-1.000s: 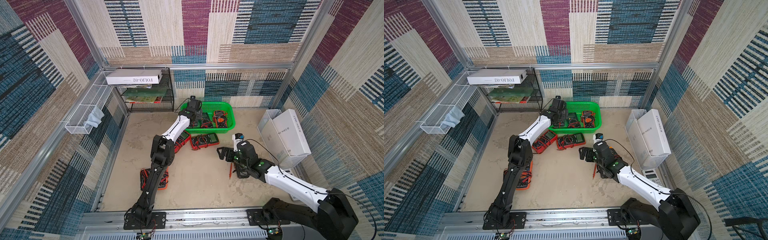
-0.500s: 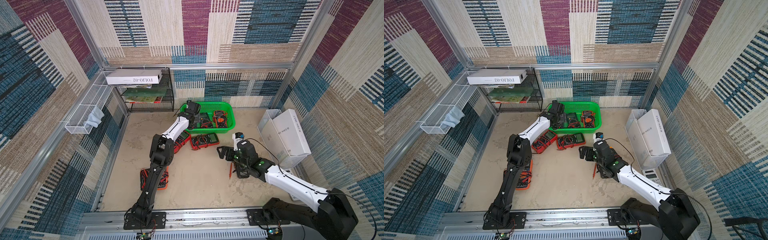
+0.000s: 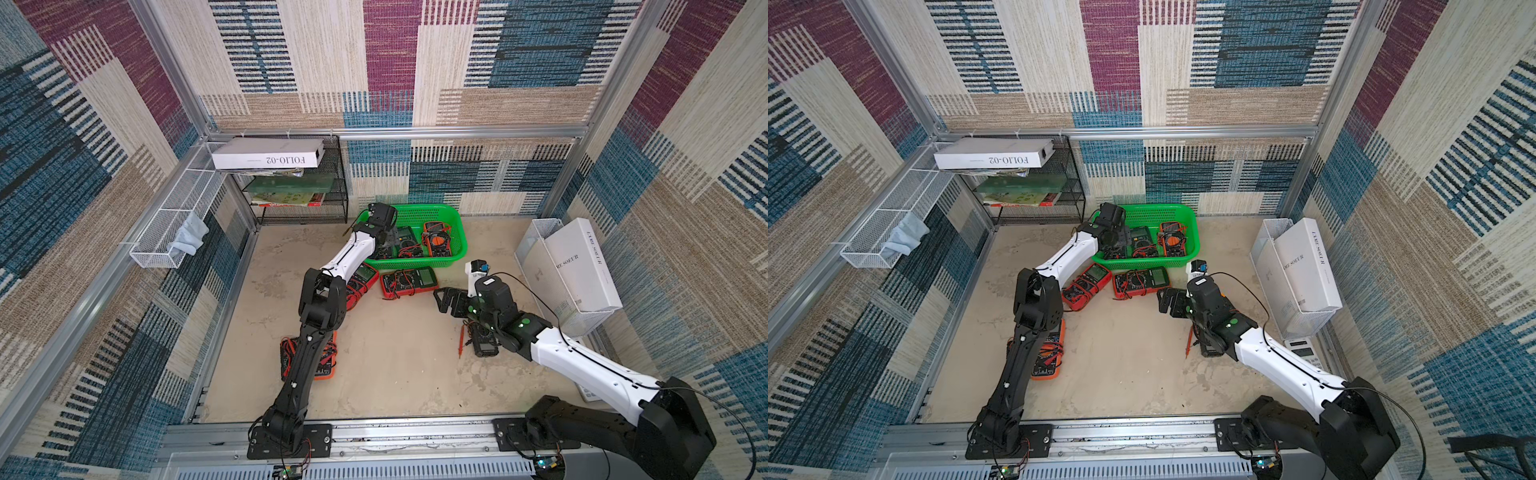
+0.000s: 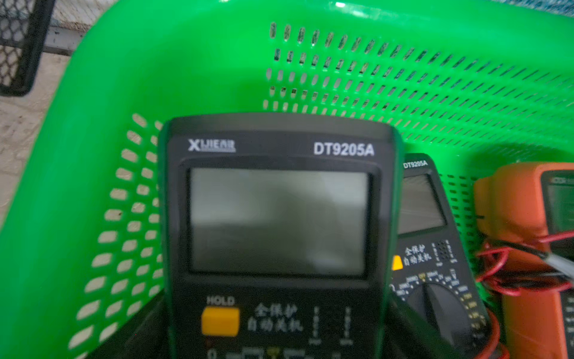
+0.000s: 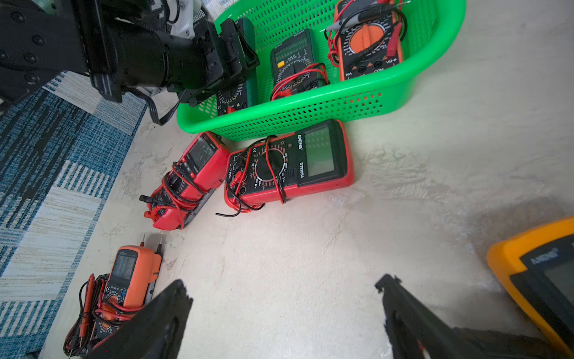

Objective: Put the multimeter into the basket
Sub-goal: Place the multimeter in the basket, then pick up the multimeter from the center of the board.

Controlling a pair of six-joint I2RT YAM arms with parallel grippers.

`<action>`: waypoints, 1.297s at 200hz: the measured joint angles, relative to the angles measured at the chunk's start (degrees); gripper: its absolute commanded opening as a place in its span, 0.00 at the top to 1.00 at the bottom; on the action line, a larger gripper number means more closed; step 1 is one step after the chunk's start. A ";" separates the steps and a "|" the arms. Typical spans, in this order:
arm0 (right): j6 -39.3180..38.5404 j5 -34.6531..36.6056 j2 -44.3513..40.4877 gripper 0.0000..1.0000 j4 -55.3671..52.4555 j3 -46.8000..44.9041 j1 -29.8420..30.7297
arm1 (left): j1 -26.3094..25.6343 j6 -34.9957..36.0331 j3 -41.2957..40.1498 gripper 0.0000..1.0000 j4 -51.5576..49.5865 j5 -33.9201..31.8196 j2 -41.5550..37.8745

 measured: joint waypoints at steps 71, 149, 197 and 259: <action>-0.22 0.68 -1.97 0.00 -1.60 0.92 0.02 | 0.31 0.26 -0.61 0.00 -1.99 1.77 -5.44; -0.17 1.77 -4.07 0.01 -3.23 1.07 0.02 | -0.44 2.32 -8.90 0.00 -1.90 6.32 -18.21; 0.52 1.90 -5.40 0.00 -3.17 -1.33 0.17 | -1.33 3.02 -28.30 0.00 0.79 8.07 -31.39; 1.99 1.97 -6.62 0.00 -2.21 -4.48 0.48 | -2.69 0.79 -54.97 0.00 5.01 8.52 -46.27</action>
